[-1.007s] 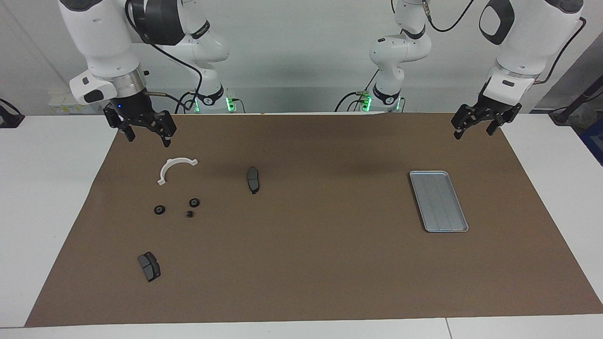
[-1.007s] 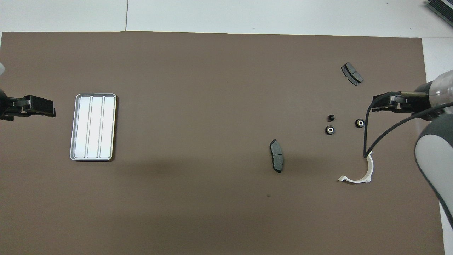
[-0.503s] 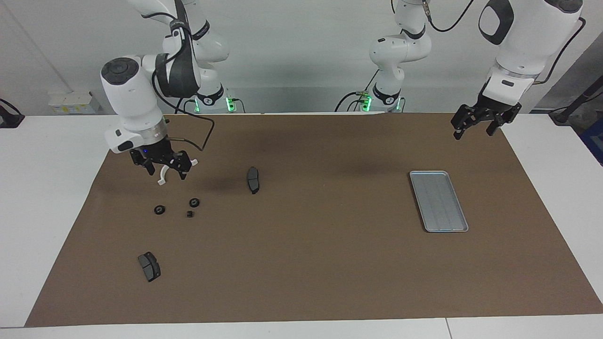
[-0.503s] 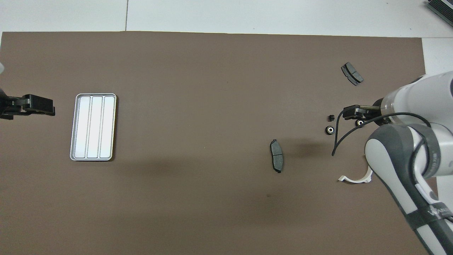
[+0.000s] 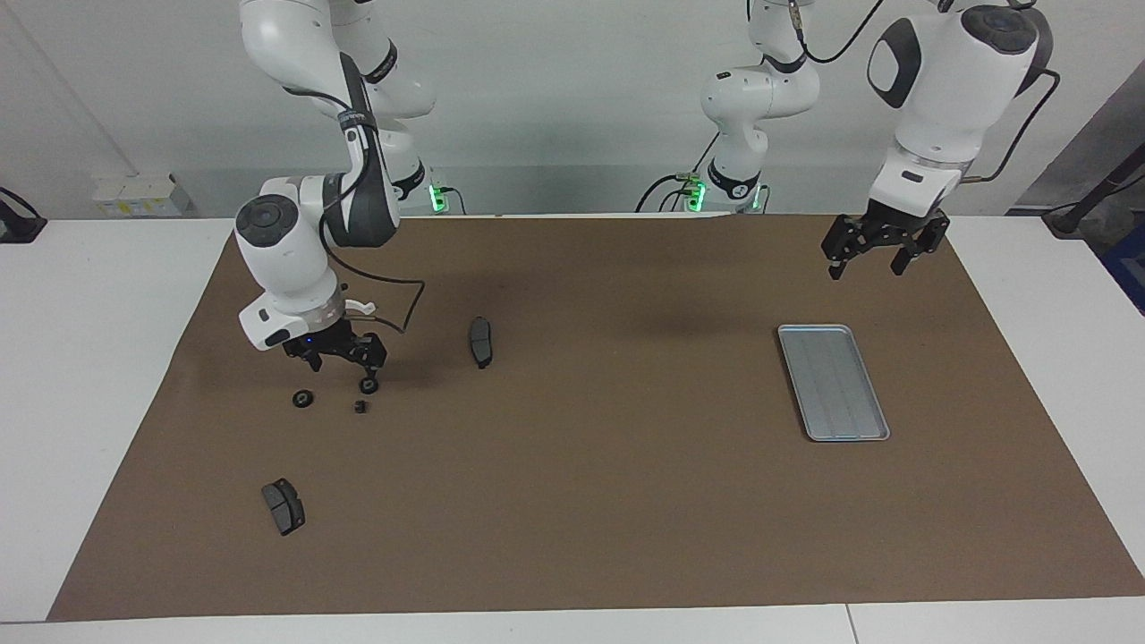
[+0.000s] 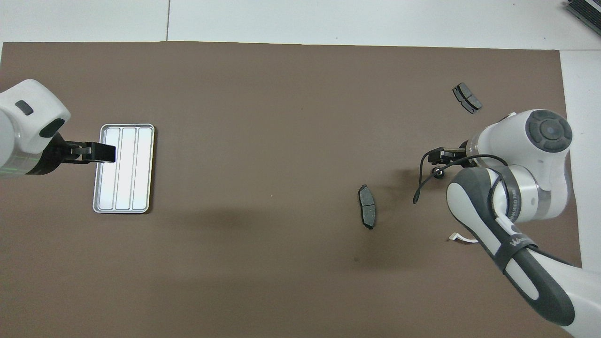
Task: Pick bearing gear from pile to tray
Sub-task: 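Reach the right gripper to the nearer black bearing and grasp it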
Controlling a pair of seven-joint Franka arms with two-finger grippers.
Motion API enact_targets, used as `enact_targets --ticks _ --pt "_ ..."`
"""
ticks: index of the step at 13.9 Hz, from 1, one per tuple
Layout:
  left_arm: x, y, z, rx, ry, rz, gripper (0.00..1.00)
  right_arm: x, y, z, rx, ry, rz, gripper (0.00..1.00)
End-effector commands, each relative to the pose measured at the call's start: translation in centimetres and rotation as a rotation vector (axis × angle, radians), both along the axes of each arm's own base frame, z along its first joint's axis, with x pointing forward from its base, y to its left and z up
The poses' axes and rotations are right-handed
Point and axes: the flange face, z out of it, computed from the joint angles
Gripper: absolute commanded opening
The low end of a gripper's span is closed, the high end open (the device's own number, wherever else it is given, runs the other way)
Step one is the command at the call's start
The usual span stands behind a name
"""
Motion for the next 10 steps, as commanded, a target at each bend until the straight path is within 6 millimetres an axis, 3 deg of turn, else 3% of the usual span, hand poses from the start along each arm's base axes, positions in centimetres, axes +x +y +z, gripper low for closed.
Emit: enact_targets --ticks 1,3,7,9,10 --pt "-0.8 -1.5 -0.5 -0.009 -0.033 -0.019 1.00 -0.5 0.0 -2.1 0.009 -0.016 0.025 0.89" --pt "-1.0 -3.4 -1.7 -0.019 -0.039 0.003 1.00 -0.3 0.4 -3.8 0.012 -0.017 0.029 0.85" --pt "-0.2 -6.7 -3.9 -0.047 -0.060 0.033 1.00 -0.4 0.4 -4.0 0.013 -0.009 0.034 0.68" --pt "0.3 -7.4 -5.3 -0.049 -0.047 0.022 1.00 -0.4 0.6 -4.0 0.013 -0.007 0.033 0.47" --pt "0.5 -8.1 -5.8 -0.051 -0.046 0.010 1.00 -0.5 0.7 -3.7 0.012 -0.002 0.033 0.31"
